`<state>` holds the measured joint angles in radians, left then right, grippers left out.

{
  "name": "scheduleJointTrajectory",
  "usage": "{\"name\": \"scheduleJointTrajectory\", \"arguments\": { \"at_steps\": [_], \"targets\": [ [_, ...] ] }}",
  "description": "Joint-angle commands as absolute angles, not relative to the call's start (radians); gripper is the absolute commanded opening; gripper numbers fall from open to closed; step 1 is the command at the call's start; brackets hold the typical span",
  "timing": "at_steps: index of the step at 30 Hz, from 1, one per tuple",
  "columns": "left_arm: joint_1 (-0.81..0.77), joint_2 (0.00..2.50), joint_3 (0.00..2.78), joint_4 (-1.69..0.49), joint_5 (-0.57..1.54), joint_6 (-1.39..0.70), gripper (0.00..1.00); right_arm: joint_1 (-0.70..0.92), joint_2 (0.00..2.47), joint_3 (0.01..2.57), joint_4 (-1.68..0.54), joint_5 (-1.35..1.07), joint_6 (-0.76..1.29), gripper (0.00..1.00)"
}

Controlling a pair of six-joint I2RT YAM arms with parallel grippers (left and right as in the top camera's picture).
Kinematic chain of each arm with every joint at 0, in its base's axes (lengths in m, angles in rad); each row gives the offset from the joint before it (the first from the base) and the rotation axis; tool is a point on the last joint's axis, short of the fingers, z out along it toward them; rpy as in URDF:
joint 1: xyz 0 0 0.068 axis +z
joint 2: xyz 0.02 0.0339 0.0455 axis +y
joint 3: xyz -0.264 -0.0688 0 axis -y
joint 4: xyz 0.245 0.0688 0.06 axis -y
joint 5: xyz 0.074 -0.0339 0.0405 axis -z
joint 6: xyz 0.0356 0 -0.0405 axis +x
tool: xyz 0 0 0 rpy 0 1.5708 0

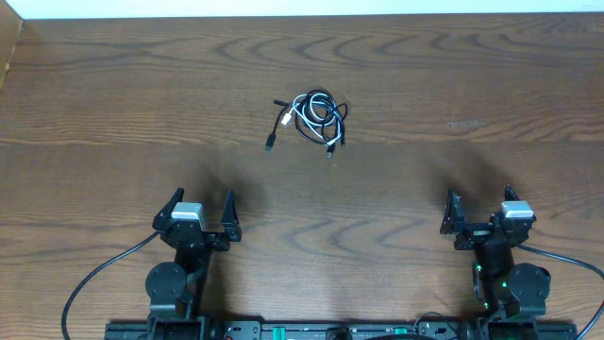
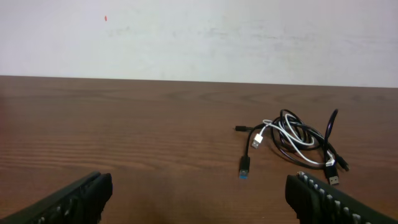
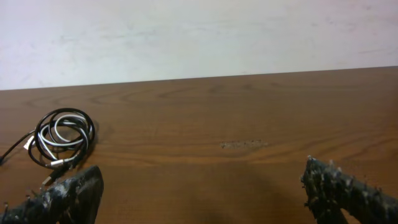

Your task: Untangle cables

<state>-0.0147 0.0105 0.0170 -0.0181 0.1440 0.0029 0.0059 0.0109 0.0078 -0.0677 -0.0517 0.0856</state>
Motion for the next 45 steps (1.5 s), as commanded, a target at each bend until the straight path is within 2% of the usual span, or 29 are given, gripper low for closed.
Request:
{"name": "scheduleJointTrajectory", "arguments": {
  "at_steps": [1,42,45],
  "targets": [
    [-0.012,0.004,0.004,-0.056,0.171,-0.002,0.94,0.001,0.006,0.006,-0.071,-0.052,0.081,0.99],
    [-0.012,0.004,0.004,-0.056,0.165,-0.002,0.94,0.001,0.006,0.006,-0.071,-0.052,0.081,0.99],
    [-0.012,0.004,0.004,-0.056,0.173,-0.06,0.94,0.001,0.006,0.006,-0.071,-0.052,0.081,0.99]
  ]
}}
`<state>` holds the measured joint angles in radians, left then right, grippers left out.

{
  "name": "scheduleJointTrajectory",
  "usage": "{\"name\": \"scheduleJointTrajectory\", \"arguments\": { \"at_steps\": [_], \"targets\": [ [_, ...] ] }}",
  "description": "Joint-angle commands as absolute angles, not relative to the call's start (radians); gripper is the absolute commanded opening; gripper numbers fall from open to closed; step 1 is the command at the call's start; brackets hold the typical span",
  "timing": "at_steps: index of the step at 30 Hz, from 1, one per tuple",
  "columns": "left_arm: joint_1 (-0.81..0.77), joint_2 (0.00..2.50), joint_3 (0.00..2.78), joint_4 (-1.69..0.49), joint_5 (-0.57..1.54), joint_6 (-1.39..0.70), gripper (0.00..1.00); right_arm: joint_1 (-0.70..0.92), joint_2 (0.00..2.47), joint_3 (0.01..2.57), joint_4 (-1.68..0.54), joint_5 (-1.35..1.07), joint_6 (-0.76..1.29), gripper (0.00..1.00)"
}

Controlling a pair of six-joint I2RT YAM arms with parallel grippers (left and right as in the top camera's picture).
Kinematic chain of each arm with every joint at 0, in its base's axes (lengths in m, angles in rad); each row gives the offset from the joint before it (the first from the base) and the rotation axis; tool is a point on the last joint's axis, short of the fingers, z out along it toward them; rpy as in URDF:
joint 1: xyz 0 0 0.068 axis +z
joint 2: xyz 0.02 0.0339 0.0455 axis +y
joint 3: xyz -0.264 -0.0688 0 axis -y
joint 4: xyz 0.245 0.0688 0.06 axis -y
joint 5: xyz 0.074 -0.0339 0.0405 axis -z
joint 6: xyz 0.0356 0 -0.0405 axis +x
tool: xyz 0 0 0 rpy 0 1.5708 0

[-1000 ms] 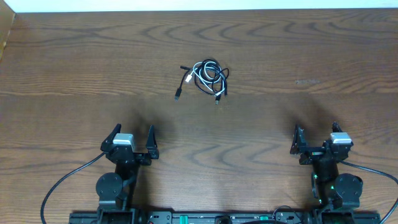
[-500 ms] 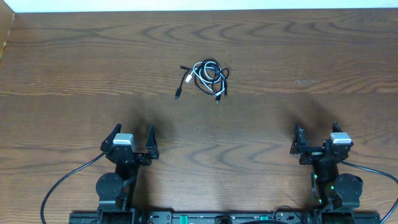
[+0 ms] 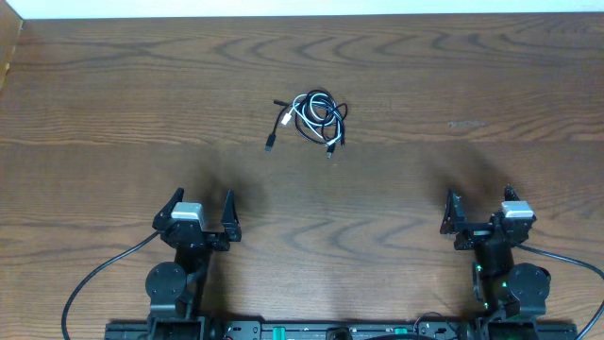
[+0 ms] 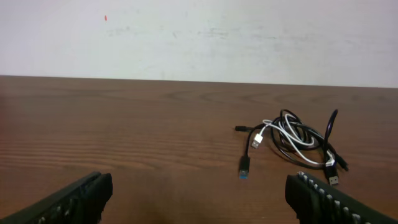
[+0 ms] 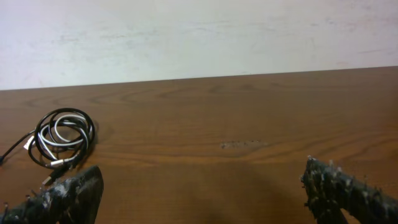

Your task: Untangle cables

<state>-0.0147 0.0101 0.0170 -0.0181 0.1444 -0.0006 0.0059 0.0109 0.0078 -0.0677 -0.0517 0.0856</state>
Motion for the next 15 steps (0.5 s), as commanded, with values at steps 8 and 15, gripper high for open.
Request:
{"name": "scheduleJointTrajectory", "arguments": {
  "at_steps": [8,15],
  "targets": [
    [-0.012,0.037,0.006,-0.056,0.236,-0.322,0.94,0.001,0.006,0.006,-0.071,-0.052,0.081,0.99],
    [-0.012,0.147,0.043,-0.068,0.333,-0.32,0.94,0.001,0.006,0.006,-0.071,-0.052,0.081,0.99]
  ]
}}
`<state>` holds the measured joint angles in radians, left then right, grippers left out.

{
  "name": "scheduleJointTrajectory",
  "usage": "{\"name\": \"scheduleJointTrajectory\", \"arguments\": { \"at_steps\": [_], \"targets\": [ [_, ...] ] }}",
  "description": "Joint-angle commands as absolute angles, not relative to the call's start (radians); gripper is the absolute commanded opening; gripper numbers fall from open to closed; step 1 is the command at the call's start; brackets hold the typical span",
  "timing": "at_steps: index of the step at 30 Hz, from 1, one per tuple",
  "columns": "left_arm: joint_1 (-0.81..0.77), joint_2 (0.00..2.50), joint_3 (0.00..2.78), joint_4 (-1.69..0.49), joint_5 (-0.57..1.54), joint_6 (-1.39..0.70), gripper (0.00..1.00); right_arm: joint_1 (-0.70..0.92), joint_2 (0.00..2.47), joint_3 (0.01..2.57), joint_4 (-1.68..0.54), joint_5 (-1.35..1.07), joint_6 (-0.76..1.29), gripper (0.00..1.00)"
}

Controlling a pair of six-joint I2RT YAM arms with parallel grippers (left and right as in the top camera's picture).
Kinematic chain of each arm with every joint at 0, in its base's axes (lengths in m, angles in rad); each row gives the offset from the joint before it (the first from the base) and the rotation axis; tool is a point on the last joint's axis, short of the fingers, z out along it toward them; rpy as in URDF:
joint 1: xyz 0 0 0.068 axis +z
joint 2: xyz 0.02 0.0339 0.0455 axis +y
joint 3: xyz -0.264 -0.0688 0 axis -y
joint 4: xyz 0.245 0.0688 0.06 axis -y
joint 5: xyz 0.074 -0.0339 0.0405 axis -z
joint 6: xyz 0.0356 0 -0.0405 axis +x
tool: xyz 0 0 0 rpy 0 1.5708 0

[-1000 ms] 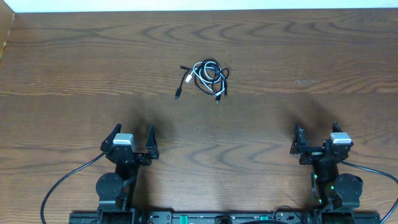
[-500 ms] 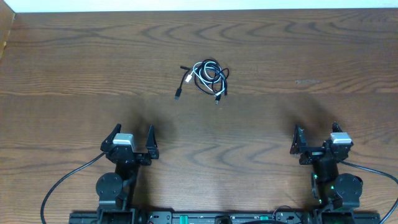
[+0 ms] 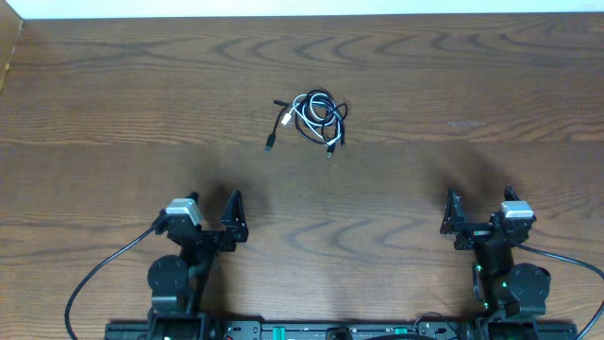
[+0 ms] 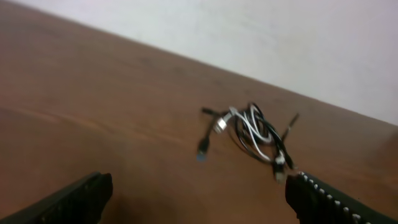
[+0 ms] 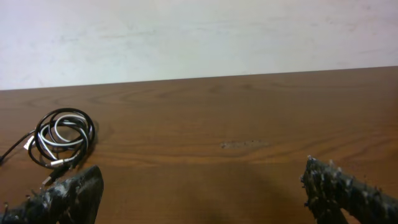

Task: Untangle cables
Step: 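Raise the left arm and move its gripper toward the cable bundle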

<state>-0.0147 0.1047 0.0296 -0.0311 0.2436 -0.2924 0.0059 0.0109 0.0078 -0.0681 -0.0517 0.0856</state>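
A small tangle of black and white cables [image 3: 313, 117] lies on the wooden table, above the middle, with a loose black end [image 3: 271, 144] trailing to its lower left. The left wrist view shows the tangle [image 4: 252, 130] far ahead, tilted and blurred. In the right wrist view the coil [image 5: 61, 137] sits at far left. My left gripper [image 3: 206, 219] stands open at the near left, turned slightly. My right gripper [image 3: 478, 213] stands open at the near right. Both hold nothing.
The brown wooden table [image 3: 472, 85] stretches wide around the cables, with a white wall past its far edge [image 5: 205, 76]. A faint scuff mark [image 3: 465, 124] lies right of the tangle. The arms' black supply leads [image 3: 94, 279] run along the near edge.
My left gripper has turned and shifted a little, so its view is now tilted and blurred. The cables and the right gripper stay where they were.
At both earlier moments the two grippers stood open at the near edge, with the tangle lying untouched beyond them. Only the left gripper has since changed its pose; the cables lie as before.
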Motion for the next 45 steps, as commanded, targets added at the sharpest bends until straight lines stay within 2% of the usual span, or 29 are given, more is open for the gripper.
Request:
{"name": "scheduleJointTrajectory", "arguments": {
  "at_steps": [1,13,22,29,36,45],
  "targets": [
    [-0.012,0.167,0.055,-0.067,0.332,-0.319,0.94,0.001,0.006,0.006,-0.071,-0.052,0.081,0.99],
    [-0.012,0.46,0.235,-0.076,0.329,-0.308,0.94,0.001,0.006,0.006,-0.067,-0.059,0.081,0.99],
    [-0.012,0.674,0.439,-0.278,0.318,-0.164,0.94,0.001,0.009,0.006,-0.071,-0.062,0.082,0.99],
    [-0.012,0.781,0.567,-0.458,0.268,-0.094,0.94,0.001,0.061,0.02,-0.099,-0.058,0.184,0.99],
    [-0.012,0.855,0.651,-0.645,0.258,-0.06,0.94,0.001,0.217,0.159,-0.257,-0.055,0.186,0.99],
    [-0.012,0.859,0.66,-0.653,0.286,-0.065,0.94,0.001,0.475,0.418,-0.511,-0.055,0.186,0.99]
  ]
}}
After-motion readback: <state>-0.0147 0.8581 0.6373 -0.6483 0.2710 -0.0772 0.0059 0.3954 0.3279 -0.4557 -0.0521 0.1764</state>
